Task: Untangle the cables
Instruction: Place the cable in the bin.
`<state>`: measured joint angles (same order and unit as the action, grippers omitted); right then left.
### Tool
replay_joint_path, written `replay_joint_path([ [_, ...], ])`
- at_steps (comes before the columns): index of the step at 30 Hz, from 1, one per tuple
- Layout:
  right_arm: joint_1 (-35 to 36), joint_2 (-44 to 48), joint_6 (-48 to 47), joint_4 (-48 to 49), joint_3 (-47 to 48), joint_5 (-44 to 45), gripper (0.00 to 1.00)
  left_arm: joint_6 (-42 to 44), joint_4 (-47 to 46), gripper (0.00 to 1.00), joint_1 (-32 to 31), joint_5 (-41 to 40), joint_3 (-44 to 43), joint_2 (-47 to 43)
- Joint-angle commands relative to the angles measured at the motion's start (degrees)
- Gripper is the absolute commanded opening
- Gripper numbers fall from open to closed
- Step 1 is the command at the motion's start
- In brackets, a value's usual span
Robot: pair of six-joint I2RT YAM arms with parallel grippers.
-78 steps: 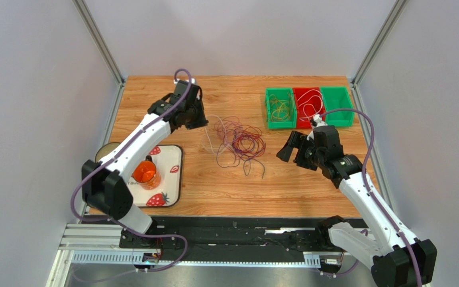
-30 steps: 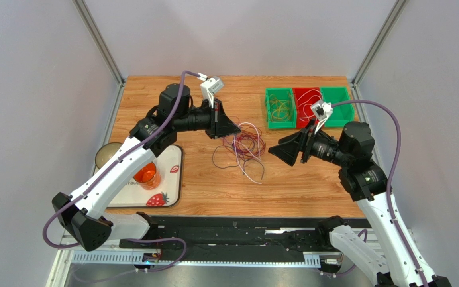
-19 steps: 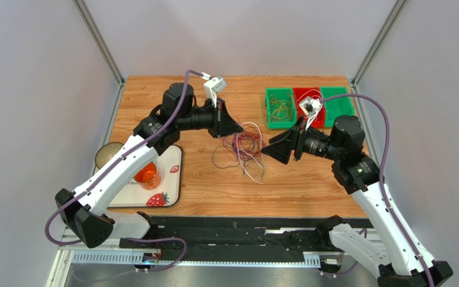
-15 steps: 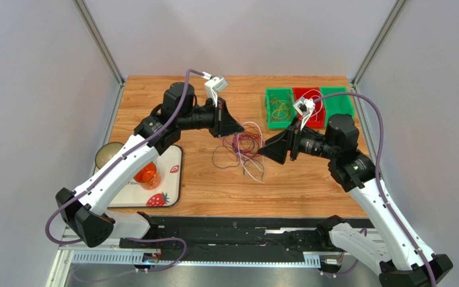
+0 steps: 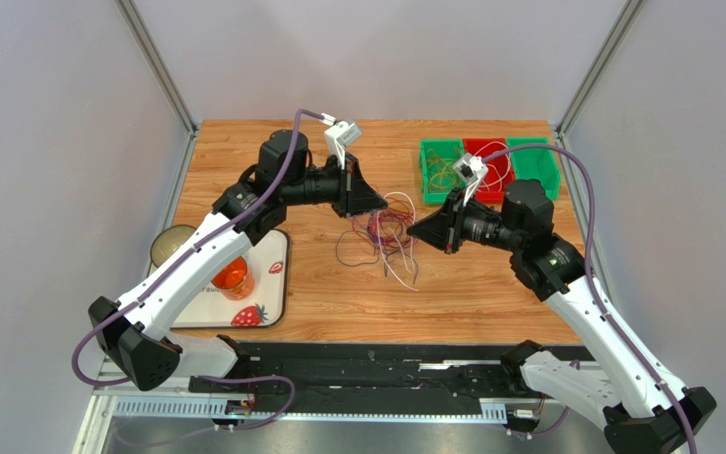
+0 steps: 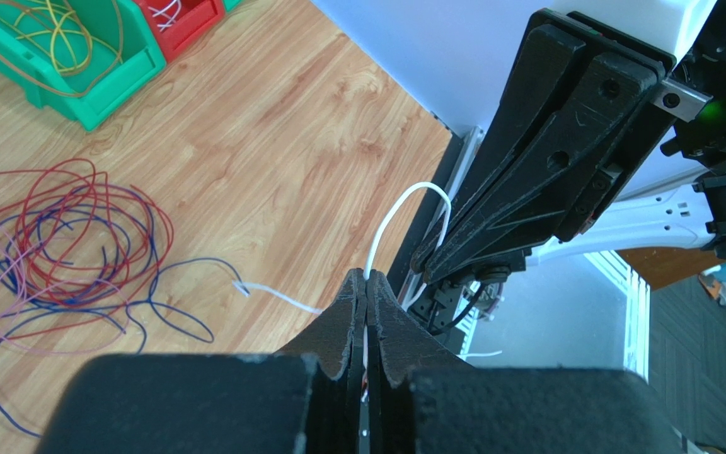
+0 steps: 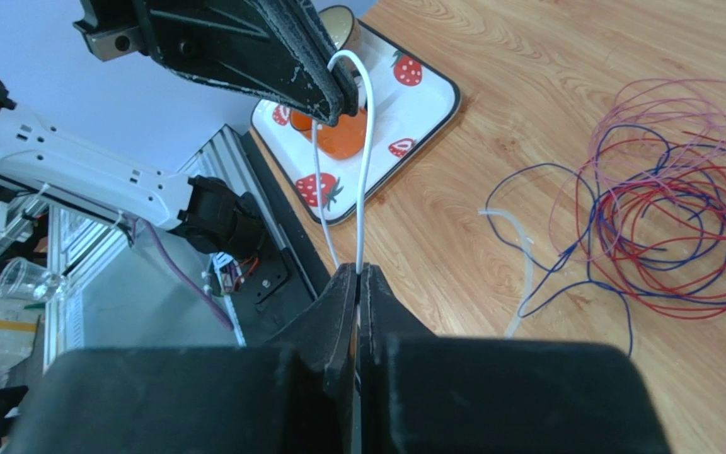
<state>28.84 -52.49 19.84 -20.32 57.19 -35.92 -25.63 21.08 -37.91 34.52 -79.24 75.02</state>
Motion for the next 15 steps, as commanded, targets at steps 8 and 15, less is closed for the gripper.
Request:
replay_joint_path([
  [8,0.60,0.90,-0.50,-0.07,6.08,9.28,0.00,1.97,0.97,0.51,-0.50,-2.25,-0.48,-2.50],
  [15,0.60,-0.33,-0.85,-3.23,12.59,17.28,0.00,5.50,8.70,0.69,-0.50,-10.08,4.00,-8.57],
])
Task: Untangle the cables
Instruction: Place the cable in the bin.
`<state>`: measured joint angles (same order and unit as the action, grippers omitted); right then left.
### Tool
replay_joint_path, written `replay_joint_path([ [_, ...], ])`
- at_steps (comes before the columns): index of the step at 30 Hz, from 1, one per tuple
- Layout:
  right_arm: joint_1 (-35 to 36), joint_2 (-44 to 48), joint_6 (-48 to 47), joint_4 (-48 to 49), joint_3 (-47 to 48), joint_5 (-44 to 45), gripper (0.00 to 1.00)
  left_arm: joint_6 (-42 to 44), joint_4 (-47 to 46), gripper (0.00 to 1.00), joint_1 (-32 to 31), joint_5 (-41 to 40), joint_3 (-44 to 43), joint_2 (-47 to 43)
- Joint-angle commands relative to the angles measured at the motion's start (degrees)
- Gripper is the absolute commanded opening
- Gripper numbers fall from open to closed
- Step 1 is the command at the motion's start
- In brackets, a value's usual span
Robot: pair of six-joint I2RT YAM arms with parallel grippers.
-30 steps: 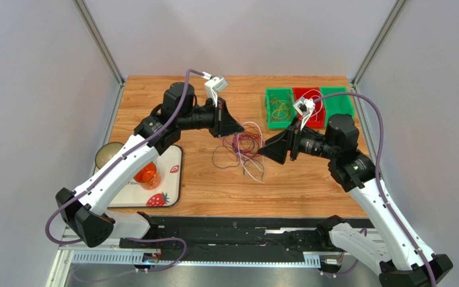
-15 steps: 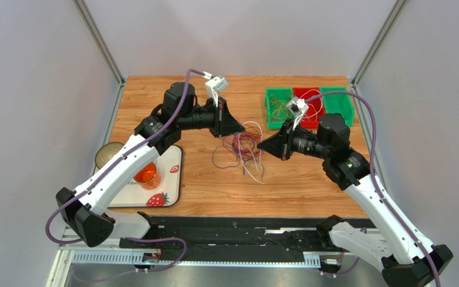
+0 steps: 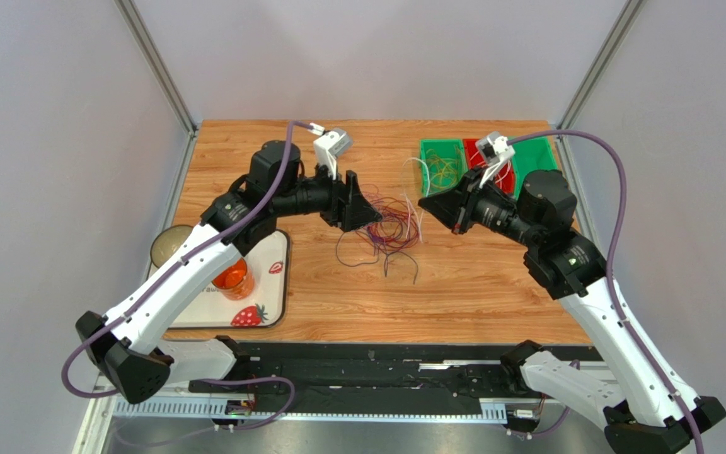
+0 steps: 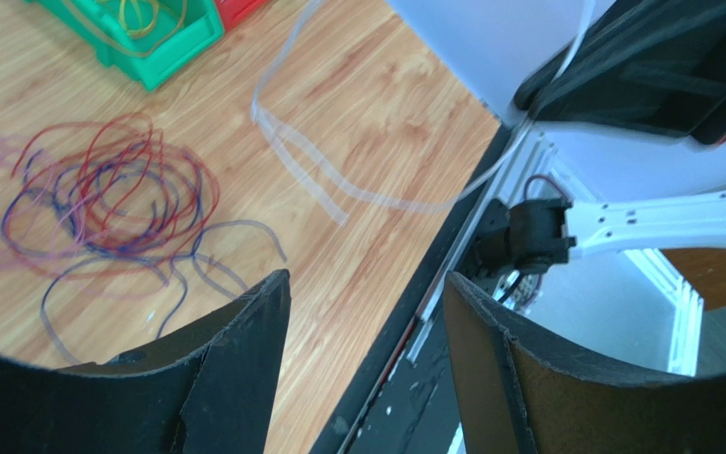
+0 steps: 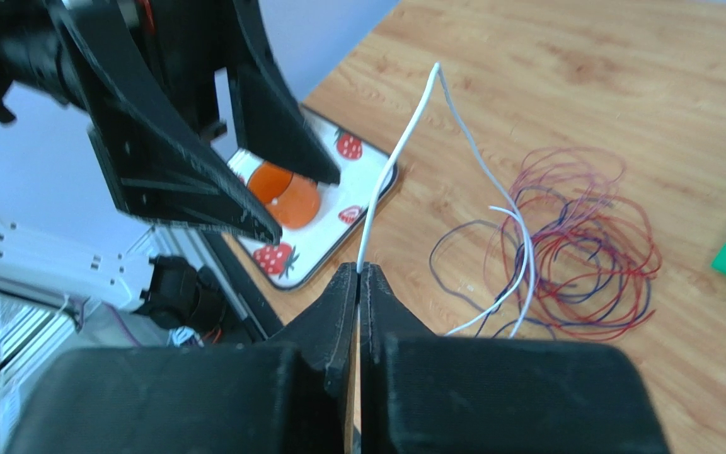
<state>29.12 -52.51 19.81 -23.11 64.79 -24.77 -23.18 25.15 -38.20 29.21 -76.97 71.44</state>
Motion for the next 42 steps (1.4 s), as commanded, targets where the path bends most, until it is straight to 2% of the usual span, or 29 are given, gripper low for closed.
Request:
replay_joint_path([
  [1,0.32,-0.48,-1.00,-0.88,5.86,8.06,0.00,3.49,5.52,0.69,-0.30,-5.47,3.04,-6.56],
  [7,0.32,-3.47,-3.90,-3.87,11.05,17.98,0.00,4.11,15.53,0.68,-0.21,-14.78,9.54,-14.29],
  [12,-0.03,-6.28,-6.27,-5.36,13.16,22.66,0.00,3.41,23.35,0.67,-0.21,-22.26,14.65,-21.59],
  [20,-2.84,-9.45,-11.63,-5.80,14.39,31.10,0.00,0.24,23.99,0.67,-0.21,-26.32,23.08,-32.94],
  [23,-6.61,-10.94,-11.82,-5.28,14.31,29.88,0.00,0.41,21.09,0.67,-0.21,-24.38,25.55,-34.88],
  [30,-16.18,-14.89,-11.64,-1.59,14.04,25.66,0.00,1.38,21.35,0.66,-0.30,-25.26,25.03,-34.61],
  [33,-20.49,-16.92,-10.77,1.31,13.34,20.84,0.00,1.29,21.43,0.65,-0.30,-25.61,25.03,-34.79],
  [42,-28.59,-25.78,-7.69,7.82,14.57,12.75,0.00,1.03,21.70,0.64,-0.30,-27.54,25.11,-35.32],
])
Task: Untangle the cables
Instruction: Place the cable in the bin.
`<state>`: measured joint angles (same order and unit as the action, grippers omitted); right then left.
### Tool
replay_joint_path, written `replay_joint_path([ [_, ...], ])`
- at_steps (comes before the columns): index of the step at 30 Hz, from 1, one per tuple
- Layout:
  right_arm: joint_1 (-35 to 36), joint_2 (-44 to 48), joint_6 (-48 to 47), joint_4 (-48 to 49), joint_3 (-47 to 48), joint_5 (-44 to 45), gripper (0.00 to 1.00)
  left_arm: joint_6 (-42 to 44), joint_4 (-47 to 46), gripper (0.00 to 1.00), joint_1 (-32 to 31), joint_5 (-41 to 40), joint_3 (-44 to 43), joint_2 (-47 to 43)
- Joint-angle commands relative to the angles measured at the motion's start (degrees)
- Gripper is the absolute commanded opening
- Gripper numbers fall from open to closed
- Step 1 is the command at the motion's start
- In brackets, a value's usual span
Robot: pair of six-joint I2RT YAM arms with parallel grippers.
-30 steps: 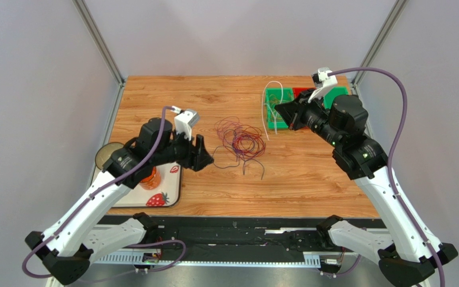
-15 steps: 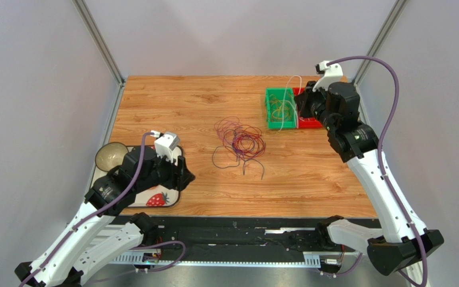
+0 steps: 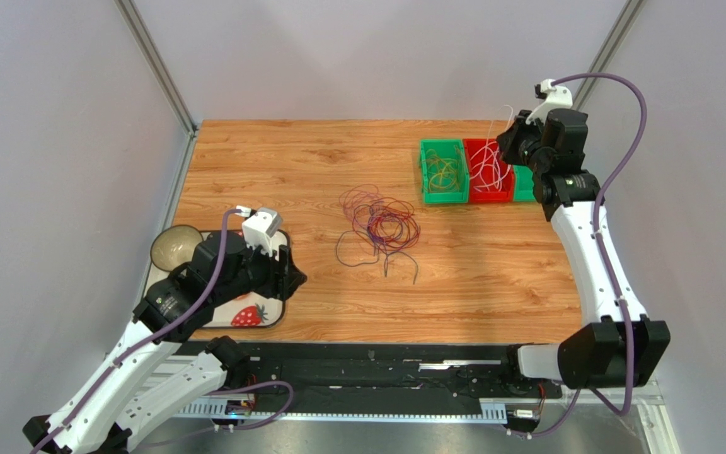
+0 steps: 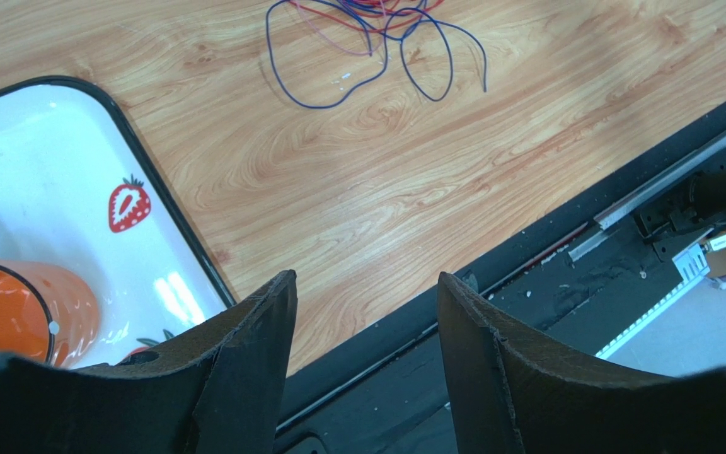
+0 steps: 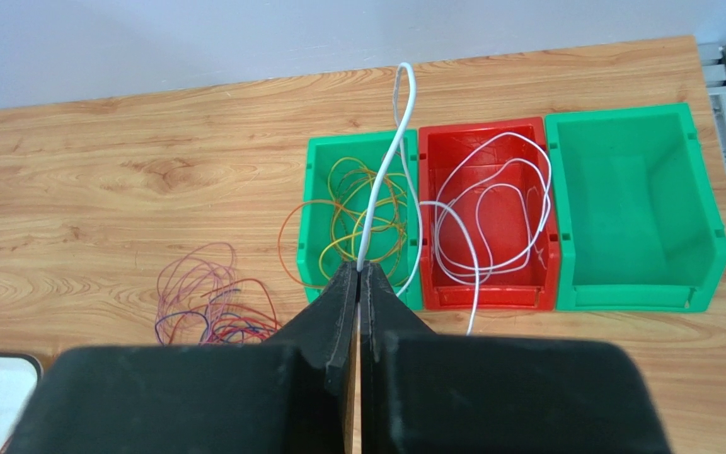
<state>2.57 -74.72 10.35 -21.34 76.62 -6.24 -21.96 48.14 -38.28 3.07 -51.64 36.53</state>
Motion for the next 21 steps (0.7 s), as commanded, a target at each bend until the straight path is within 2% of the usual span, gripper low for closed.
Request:
replay_joint_path([
  [1,-4.22,-4.46,2.21,7.36,3.27,-6.84,0.00,-0.19,-1.29,0.64,-0.21,-1.49,-0.31,-0.41],
  [15,-10.39,-20.64,7.23,13.17,10.12,-17.48,0.00,-0.54,-0.94,0.63,-0.13,-2.81,-0.31,1.17],
  [21,-11.44,-25.47,7.32,14.13,10.92,-16.96,0.00,-0.63,-0.77,0.62,-0.13,-2.98,-0.39,1.70],
])
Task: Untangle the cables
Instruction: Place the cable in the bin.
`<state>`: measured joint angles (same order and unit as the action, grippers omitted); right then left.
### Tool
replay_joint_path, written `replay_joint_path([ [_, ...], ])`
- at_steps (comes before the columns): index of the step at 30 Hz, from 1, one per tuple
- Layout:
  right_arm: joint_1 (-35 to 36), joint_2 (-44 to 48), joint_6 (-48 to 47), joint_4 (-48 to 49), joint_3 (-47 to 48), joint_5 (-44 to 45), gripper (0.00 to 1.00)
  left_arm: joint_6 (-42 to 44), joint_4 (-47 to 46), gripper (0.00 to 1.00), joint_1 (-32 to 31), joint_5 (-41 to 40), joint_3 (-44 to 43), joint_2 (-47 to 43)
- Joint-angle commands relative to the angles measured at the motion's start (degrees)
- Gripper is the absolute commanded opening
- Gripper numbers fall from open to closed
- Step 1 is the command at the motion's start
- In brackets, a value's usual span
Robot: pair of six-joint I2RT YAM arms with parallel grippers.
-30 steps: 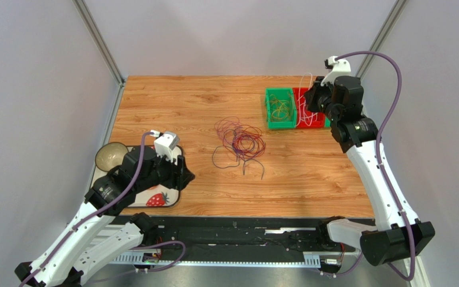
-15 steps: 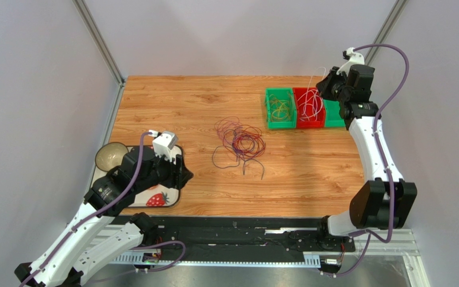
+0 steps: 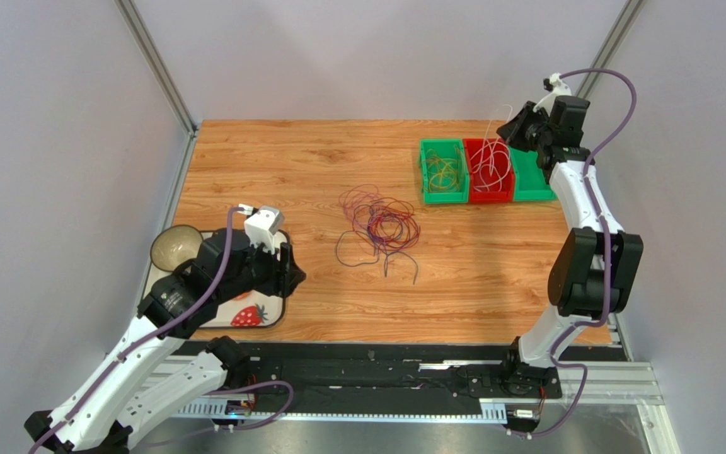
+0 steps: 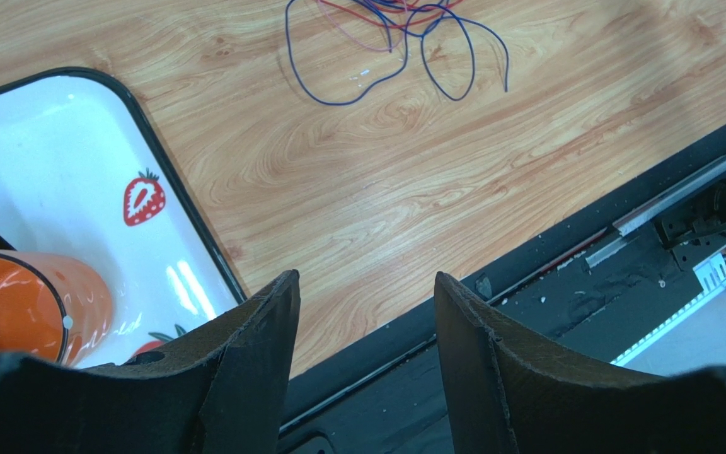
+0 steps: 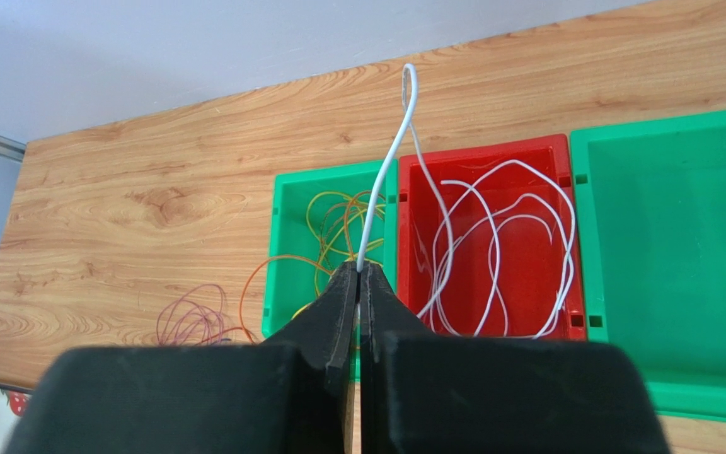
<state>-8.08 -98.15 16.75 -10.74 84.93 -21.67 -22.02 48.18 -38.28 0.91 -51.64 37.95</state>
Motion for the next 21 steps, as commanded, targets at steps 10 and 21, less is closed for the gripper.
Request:
replay_joint_path([
  [10,-2.73,-8.28,2.49,4.33,2.26,-1.88,0.00,-0.74,-0.55,0.61,-0.13,-0.82,-0.39,0.81],
  [21,-2.65,-11.27,2.75,3.27,1.29,-0.65,0.00,-0.74,-0.55,0.61,-0.13,-0.82,-0.39,1.07],
])
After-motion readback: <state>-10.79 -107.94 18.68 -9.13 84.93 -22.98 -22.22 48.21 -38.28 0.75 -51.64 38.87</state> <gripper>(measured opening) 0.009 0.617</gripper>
